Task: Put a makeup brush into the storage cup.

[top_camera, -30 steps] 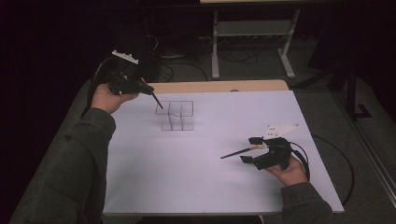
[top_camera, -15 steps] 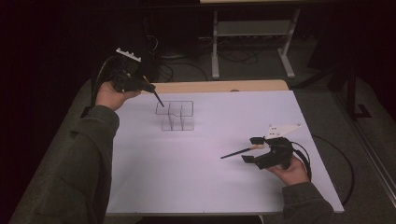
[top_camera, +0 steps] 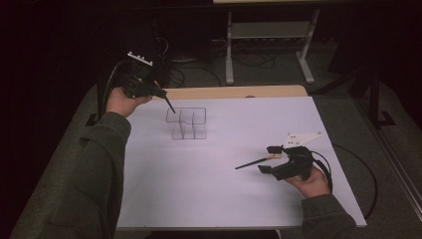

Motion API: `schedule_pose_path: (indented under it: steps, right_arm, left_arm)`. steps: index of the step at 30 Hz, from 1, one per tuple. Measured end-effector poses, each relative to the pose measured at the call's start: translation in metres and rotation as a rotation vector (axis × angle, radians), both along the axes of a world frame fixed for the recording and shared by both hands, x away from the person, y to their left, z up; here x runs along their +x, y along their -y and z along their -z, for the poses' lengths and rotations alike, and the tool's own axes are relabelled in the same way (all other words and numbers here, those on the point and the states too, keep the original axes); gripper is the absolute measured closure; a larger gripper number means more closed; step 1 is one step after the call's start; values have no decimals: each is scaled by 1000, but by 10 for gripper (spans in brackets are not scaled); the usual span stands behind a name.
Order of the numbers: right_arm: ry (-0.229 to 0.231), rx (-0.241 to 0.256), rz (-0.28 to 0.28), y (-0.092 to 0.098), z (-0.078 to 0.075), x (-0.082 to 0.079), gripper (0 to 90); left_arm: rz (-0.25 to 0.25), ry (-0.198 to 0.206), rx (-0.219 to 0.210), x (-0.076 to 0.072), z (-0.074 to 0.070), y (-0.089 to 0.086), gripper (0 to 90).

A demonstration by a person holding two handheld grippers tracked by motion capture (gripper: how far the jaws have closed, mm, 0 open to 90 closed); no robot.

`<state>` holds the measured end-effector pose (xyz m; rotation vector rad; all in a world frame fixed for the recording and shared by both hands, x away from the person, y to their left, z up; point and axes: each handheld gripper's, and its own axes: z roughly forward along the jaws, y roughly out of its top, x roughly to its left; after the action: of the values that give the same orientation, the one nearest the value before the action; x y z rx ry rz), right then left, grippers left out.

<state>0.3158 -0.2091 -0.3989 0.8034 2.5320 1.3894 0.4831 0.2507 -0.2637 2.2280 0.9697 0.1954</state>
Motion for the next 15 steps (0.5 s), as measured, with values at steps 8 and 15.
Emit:
schedule_pose_path:
  steps: [8, 15]
  right_arm:
    - [6, 1, 3, 2, -1, 0, 206]
    - [8, 1, 2, 2, -1, -1, 207]
  left_arm:
    - [2, -16, 11, 4, 7, 5, 831]
    - [1, -32, 18, 5, 14, 5, 831]
